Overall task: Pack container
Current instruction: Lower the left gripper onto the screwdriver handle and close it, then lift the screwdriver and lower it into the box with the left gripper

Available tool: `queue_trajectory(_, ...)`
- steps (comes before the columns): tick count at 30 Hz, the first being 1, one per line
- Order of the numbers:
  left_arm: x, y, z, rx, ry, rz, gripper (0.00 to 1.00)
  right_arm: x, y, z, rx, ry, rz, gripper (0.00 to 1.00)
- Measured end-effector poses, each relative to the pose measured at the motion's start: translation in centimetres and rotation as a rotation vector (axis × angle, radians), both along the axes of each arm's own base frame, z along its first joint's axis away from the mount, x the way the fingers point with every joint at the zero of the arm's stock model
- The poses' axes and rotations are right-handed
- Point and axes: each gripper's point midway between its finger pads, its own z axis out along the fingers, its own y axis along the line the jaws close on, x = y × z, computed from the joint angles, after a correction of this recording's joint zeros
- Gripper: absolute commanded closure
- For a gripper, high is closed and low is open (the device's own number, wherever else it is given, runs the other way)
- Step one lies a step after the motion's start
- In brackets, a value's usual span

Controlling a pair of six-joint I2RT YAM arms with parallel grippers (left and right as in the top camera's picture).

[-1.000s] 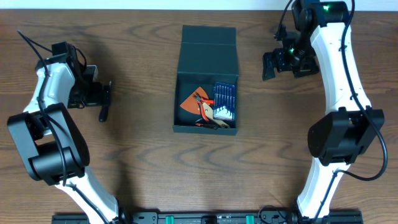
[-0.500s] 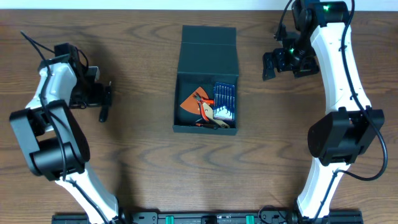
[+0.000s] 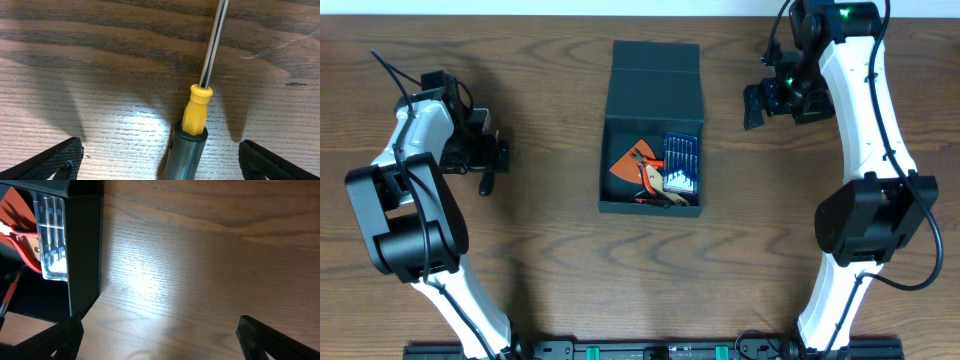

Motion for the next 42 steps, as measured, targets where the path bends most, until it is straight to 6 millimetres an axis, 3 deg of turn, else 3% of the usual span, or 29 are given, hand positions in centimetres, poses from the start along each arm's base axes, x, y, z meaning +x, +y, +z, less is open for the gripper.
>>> queue_trajectory(13,-0.2,0.0,-0.6,0.000,0.016,0.000,0.04,0.0,-0.1,0.0,-0.004,0.001,0.003,0.01)
queue_trajectory(20,-0.3,0.1,-0.6,0.002,0.019,0.008,0.54,0.0,-0.1,0.0,-0.007,0.000,0.006,0.01)
queue_trajectory(28,-0.2,0.1,-0.6,0.002,0.018,0.037,0.81,0.0,-0.1,0.0,-0.008,0.000,0.007,0.01)
queue_trajectory(36,-0.1,-0.4,-0.3,-0.031,0.017,0.073,0.81,0.0,-0.1,0.0,-0.008,0.000,0.007,0.01)
queue_trajectory(37,0.0,-0.6,-0.1,-0.041,0.013,0.076,0.85,0.0,-0.1,0.0,-0.008,0.000,0.007,0.01)
queue_trajectory(39,0.9,-0.8,0.8,-0.060,-0.018,0.083,0.85,0.0,-0.1,0.0,-0.008,0.000,0.007,0.01)
queue_trajectory(42,2.8,-1.4,3.8,-0.091,-0.115,0.074,0.85,0.0,-0.1,0.0,-0.008,0.000,0.007,0.01)
